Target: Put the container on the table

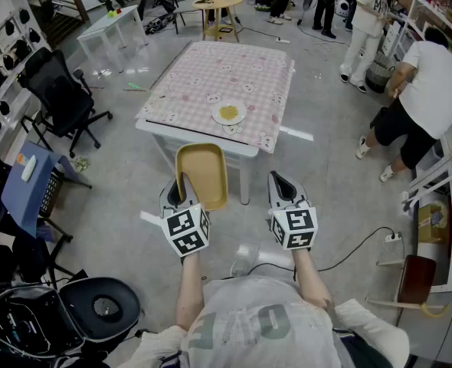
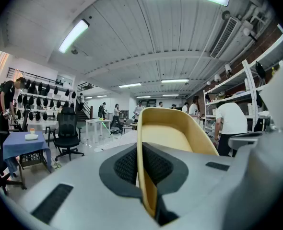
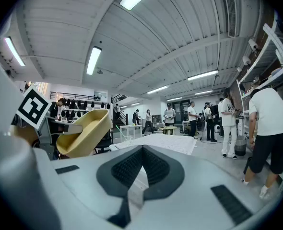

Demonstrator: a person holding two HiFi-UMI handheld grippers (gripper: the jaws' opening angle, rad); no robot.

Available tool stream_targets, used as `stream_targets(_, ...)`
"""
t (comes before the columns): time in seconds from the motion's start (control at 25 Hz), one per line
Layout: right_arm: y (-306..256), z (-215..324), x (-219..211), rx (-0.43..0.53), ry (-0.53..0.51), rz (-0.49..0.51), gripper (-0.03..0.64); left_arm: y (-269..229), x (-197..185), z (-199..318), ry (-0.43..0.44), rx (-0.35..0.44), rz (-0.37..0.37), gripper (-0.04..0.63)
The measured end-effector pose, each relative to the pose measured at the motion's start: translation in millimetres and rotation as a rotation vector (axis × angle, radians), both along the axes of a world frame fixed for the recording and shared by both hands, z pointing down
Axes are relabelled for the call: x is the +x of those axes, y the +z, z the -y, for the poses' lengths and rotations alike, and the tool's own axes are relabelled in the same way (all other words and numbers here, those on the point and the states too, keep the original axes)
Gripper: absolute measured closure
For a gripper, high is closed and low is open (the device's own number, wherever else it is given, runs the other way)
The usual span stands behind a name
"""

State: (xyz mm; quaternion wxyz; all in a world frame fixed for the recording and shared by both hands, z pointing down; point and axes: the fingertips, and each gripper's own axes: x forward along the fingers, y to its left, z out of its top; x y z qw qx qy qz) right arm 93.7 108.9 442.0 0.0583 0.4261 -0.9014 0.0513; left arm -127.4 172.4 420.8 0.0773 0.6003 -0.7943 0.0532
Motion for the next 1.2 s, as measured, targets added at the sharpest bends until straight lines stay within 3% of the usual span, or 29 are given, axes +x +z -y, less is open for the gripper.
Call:
stream_targets(0.24, 3.2, 1.2, -8.8, -0.034, -0.016, 0.002, 0.588, 10.6, -7.7, 5.7, -0.007, -0.002, -0.037, 0.568)
stream_targets(0.44, -9.5, 2.4, -10.1, -0.034, -0.037, -0.024, 0.588, 4.8, -8.4, 18.7, 0.014, 0.054, -0.091, 0.568)
stream_targets(0.72, -22.2, 11.0, -3.2, -0.027, -0.034, 0.038, 0.588, -8.7, -2.8, 36.2, 0.029, 0.054, -0.056, 0.568)
stream_targets(1.0, -39.9, 20.5, 21.6, 0.023, -0.034, -0.001, 0.586, -27.5, 17.1, 54.8, 0.025, 0.105, -0.066, 0.568)
stream_targets(1.2, -23.0, 21.7, 27.8, 0.013, -0.003, 0.065, 0.586, -28.6, 19.1, 62.5, 0.038, 0.054, -0.01, 0.568)
